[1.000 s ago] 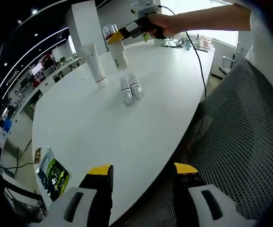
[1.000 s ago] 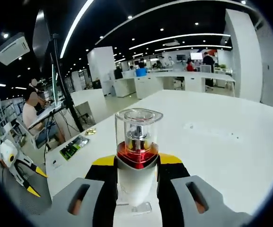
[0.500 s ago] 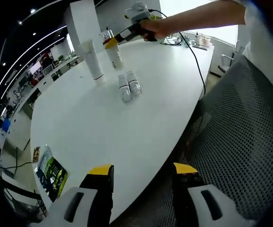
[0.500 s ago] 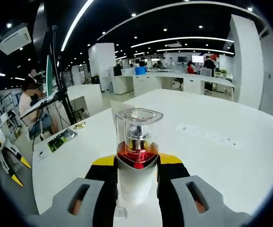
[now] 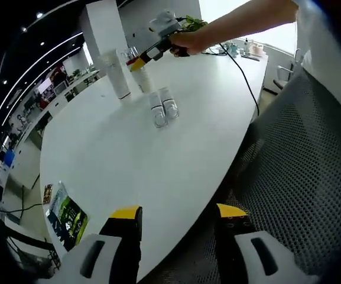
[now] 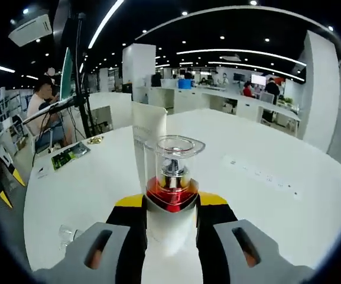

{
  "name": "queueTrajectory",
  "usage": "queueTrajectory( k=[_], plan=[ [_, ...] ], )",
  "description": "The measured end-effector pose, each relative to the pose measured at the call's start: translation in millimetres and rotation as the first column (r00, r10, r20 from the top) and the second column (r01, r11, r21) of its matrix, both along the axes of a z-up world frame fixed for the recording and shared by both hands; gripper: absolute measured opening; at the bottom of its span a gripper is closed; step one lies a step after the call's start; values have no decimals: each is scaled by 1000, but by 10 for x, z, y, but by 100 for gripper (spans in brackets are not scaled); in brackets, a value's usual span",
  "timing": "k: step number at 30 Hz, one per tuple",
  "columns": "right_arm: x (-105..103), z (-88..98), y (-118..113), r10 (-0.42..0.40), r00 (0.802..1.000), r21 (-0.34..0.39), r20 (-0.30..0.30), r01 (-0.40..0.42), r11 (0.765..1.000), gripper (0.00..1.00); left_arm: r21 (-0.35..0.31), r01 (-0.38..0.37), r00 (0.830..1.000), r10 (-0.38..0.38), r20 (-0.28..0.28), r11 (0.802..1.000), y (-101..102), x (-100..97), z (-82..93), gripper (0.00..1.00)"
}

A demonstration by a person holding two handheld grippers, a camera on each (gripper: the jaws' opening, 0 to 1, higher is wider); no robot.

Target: Arrange the skincare products in the storage area until every visible bottle or jar stands upright without overlapping.

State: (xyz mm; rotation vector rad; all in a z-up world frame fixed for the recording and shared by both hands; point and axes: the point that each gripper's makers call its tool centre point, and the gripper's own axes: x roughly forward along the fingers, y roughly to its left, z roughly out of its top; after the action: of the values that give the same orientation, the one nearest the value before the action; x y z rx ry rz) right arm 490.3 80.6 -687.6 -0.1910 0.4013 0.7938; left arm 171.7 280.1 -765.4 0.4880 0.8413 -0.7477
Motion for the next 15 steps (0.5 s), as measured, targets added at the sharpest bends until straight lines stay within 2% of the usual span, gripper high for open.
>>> queueTrajectory(
  k=[6, 11, 15],
  plan=[
    [94, 1, -34, -20, 1000, 44, 16, 19, 999, 29, 5, 0, 1000, 0, -9, 1000, 3, -11, -14, 51],
    [161, 9, -45, -39, 999, 55, 35, 37, 998, 29, 7, -1, 1000, 1, -14, 1000, 9, -16, -23, 51],
    [181, 20, -23, -32, 997, 43, 74, 29, 999, 29, 8, -1, 1000, 1, -15, 1000, 13, -18, -24, 51]
  ],
)
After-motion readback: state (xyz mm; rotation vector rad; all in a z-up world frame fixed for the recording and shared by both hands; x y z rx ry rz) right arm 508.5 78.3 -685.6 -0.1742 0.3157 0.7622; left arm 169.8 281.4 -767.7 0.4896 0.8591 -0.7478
